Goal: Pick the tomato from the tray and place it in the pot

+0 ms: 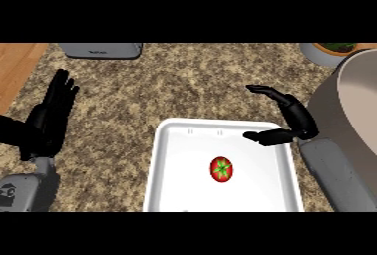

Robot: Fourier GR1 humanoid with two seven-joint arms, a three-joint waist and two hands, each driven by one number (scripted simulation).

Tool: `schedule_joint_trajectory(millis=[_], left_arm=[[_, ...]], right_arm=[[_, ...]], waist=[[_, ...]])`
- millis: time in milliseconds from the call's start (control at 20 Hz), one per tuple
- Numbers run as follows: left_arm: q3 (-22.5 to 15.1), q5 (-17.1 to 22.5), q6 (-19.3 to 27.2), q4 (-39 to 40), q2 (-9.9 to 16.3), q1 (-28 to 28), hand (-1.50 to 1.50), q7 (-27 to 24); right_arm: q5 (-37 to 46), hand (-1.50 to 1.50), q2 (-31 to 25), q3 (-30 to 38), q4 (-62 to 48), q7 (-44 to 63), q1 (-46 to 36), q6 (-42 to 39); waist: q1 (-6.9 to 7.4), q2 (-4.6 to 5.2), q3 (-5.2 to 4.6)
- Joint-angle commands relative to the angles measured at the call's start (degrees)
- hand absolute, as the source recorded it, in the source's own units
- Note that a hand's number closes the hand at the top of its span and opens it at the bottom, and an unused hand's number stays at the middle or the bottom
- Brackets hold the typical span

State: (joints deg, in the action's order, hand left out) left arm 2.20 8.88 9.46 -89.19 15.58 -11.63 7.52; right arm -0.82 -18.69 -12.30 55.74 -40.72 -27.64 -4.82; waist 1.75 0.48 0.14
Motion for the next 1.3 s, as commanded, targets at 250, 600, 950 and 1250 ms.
schedule_joint_trajectory(millis=[250,600,950,1250], left_arm=[[2.6,0.2,0.9,-3.1,1.8,-0.9,0.00,5.9],[0.4,-1.5,1.5,-2.8,-0.6,1.3,0.00,3.6],[2.7,0.6,-0.6,-6.6,1.4,3.7,0.00,5.1],[3.6,-0.6,-0.9,-1.7,-0.1,-2.1,0.00,4.9]], right_arm=[[4.9,-1.50,-7.1,-4.4,6.5,6.8,-5.0,-12.1],[16.2,-1.50,-10.8,-16.4,13.7,19.5,-8.2,-19.0],[20.7,-1.50,-5.9,-23.0,25.8,37.9,-6.6,-24.3],[24.4,-1.50,-1.2,-20.0,26.5,40.5,-2.6,-27.8]], waist=[[-2.06,-0.78,-0.22],[-2.42,-0.98,-0.33],[-1.87,-0.97,-0.22],[-1.71,-0.48,-0.15]])
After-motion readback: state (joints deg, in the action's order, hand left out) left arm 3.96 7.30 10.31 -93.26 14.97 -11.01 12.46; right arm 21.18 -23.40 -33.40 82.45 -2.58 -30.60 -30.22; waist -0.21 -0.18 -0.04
